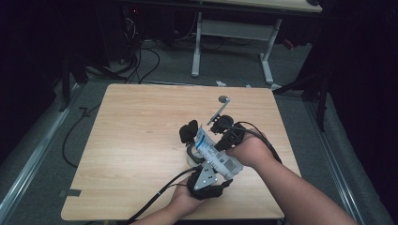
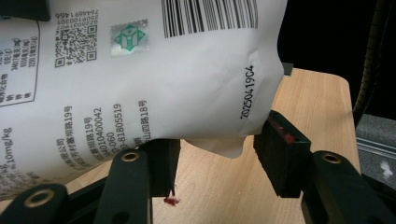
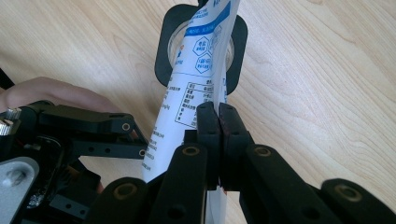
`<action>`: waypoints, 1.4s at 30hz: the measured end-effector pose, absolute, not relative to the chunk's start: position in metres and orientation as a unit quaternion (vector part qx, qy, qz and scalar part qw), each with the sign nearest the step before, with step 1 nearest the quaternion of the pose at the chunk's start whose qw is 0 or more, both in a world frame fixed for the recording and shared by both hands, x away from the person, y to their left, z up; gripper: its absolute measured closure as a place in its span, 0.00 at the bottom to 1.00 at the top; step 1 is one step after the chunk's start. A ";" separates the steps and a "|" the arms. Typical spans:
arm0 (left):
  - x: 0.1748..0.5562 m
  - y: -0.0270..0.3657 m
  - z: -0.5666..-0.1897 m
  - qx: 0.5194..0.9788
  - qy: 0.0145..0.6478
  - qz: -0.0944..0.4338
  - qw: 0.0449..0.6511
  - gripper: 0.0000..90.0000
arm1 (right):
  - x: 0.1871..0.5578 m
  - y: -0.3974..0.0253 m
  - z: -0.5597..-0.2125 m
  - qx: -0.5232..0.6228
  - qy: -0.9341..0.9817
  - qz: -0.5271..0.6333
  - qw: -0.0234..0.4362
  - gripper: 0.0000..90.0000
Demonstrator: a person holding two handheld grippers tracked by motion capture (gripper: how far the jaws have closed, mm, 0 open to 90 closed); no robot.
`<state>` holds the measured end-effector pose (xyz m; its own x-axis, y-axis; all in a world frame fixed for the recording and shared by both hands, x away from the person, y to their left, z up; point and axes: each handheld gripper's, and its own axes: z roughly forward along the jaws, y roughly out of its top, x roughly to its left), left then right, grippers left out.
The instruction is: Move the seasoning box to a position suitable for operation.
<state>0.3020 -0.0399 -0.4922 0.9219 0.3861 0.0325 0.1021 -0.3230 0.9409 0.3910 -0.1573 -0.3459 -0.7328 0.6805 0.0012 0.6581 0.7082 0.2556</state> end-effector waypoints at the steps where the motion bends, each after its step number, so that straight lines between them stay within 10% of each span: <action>1: 0.303 -0.040 -0.492 0.803 0.152 0.128 0.562 0.58 | 0.391 -0.157 -0.346 0.367 0.921 0.121 0.046 0.99; 42: 0.304 -0.036 -0.489 0.797 0.154 0.124 0.571 0.58 | 0.391 -0.150 -0.340 0.376 0.918 0.119 0.050 0.99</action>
